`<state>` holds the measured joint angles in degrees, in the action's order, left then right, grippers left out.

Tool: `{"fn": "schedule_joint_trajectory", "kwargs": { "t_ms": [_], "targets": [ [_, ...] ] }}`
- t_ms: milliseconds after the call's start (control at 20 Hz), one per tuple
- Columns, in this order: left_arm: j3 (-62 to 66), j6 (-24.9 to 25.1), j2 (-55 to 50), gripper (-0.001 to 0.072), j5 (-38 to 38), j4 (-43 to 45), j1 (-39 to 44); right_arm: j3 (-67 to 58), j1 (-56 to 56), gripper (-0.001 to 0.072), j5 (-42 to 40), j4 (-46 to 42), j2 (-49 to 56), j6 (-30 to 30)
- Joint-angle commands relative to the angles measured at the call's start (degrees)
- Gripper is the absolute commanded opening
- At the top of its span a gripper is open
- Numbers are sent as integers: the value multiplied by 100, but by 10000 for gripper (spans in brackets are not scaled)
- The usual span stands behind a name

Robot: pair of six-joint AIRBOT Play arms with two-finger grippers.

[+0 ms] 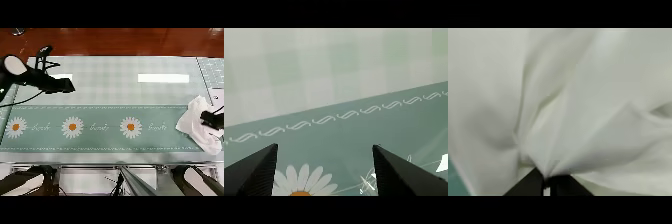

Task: Fold the shirts.

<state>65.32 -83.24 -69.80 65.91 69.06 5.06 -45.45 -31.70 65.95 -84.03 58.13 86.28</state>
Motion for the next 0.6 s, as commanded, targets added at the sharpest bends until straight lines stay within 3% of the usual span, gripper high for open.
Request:
{"fn": "schedule_joint_trajectory", "kwargs": {
  "t_ms": [0,300,450,550],
  "targets": [
    [-828,70,957,701,13,-57,-129,-1005,2,22,-380,1414,-603,-297],
    [-2479,66,2492,701,-262,-442,-98,-3126,2,21,-378,2791,-1388,-839],
    [-2723,46,2586,701,-262,-505,-98,-4234,52,21,-203,3768,-1419,-1182],
    [-2745,48,2579,700,-332,-616,-98,-4911,494,21,-212,3884,-1405,-1300]
  ]
}}
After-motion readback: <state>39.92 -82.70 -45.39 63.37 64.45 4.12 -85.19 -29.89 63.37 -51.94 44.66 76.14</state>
